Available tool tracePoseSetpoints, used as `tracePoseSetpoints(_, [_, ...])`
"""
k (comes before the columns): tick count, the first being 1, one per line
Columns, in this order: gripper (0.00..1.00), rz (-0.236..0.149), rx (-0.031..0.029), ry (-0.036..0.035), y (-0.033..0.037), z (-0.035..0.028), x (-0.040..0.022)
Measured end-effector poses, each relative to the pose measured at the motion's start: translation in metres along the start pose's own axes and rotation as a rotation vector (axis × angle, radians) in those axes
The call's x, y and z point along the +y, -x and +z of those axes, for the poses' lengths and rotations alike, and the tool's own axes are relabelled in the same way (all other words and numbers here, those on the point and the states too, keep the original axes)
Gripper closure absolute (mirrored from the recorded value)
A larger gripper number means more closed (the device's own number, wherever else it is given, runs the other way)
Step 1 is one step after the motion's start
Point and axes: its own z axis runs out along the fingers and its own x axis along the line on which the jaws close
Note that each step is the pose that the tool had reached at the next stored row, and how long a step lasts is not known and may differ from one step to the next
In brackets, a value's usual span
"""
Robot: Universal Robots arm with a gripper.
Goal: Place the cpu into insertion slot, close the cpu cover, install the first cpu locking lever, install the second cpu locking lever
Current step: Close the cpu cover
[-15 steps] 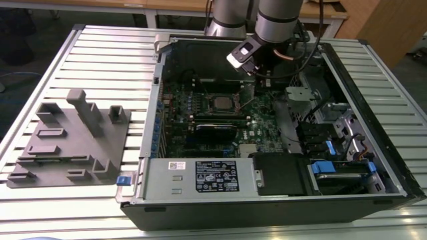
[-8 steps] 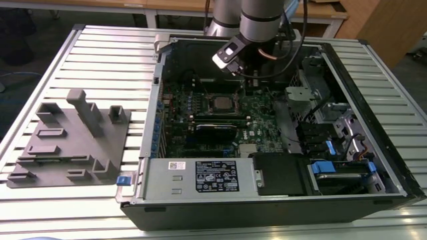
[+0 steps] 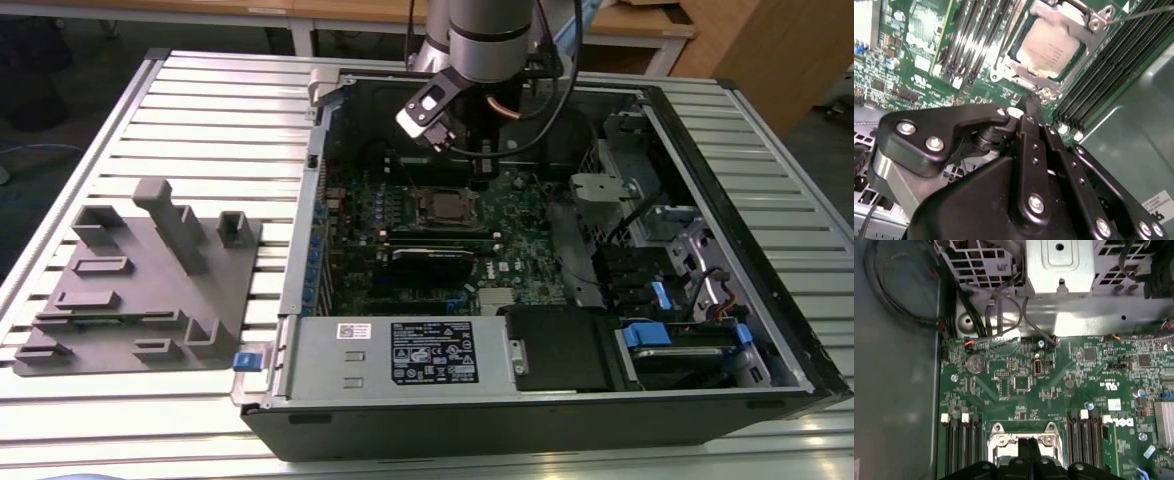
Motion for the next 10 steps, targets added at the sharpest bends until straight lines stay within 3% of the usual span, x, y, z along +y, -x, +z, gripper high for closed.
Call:
tracePoseSetpoints(4, [0.89, 0.0, 0.0, 0.0001, 0.0, 0.0, -0.0001])
tracePoseSetpoints(5, [0.89, 0.0, 0.0, -0.0033, 0.0, 0.0, -0.0001])
tracePoseSetpoints(7, [0.89, 0.0, -0.0009, -0.024, 0.0001, 0.0003, -0.0002])
tracePoseSetpoints(10, [0.89, 0.001, -0.0029, -0.066, 0.0001, 0.0007, -0.0001])
